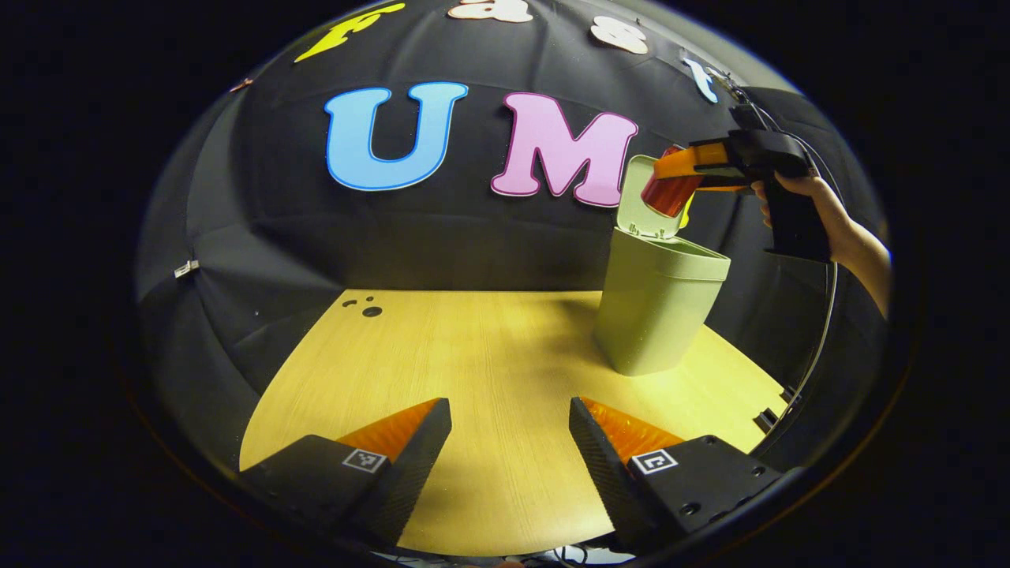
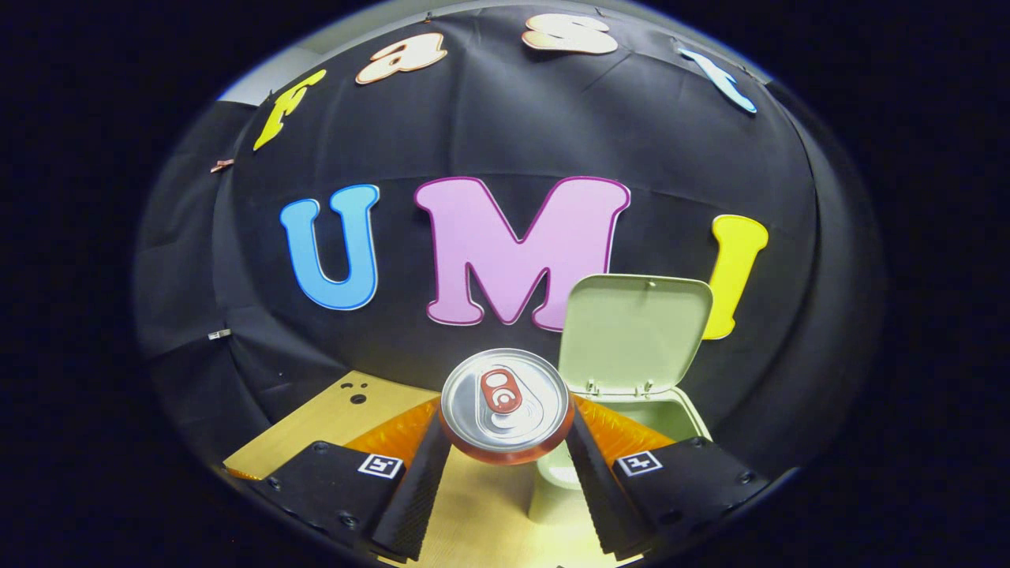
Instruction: Press the lid of the desktop garbage bin to open it, pick up the crumpled paper on the desktop and throw it into the bin, then pick up the pop can on the desktop and drop it into the bin, and finally close the garbage bin lid.
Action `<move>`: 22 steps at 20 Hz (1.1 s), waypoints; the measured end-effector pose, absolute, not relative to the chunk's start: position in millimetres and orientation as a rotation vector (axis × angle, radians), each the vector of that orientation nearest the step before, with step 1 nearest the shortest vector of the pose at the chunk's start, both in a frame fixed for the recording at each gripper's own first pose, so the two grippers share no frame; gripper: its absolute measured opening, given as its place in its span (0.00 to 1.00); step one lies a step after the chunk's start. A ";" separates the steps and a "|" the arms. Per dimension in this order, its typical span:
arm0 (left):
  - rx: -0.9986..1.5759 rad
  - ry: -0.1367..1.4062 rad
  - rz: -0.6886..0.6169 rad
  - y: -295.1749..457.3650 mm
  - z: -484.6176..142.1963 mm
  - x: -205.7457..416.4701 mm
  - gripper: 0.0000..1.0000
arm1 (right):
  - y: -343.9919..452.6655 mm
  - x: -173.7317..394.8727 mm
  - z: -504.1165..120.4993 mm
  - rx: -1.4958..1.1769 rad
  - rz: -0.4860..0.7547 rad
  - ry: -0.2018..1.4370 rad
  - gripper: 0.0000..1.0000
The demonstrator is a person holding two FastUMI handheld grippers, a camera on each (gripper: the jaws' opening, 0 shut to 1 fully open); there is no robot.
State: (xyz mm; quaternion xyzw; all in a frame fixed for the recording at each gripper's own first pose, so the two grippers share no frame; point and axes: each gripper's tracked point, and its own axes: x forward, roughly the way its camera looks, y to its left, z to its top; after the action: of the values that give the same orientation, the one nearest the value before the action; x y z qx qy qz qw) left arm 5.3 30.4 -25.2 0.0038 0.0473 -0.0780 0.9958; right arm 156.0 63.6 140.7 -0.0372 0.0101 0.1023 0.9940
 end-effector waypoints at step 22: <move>-0.077 0.119 -0.039 12.6 -0.5 58.2 0.97 | -20.5 252.2 93.0 -0.078 0.139 0.149 0.84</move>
State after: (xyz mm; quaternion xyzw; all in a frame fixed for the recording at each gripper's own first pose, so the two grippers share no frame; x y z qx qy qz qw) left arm 58.2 12.6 -0.5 -0.0383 0.0594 -0.0197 0.9973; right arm 252.2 -20.5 93.0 -0.0390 0.0745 0.0694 0.9940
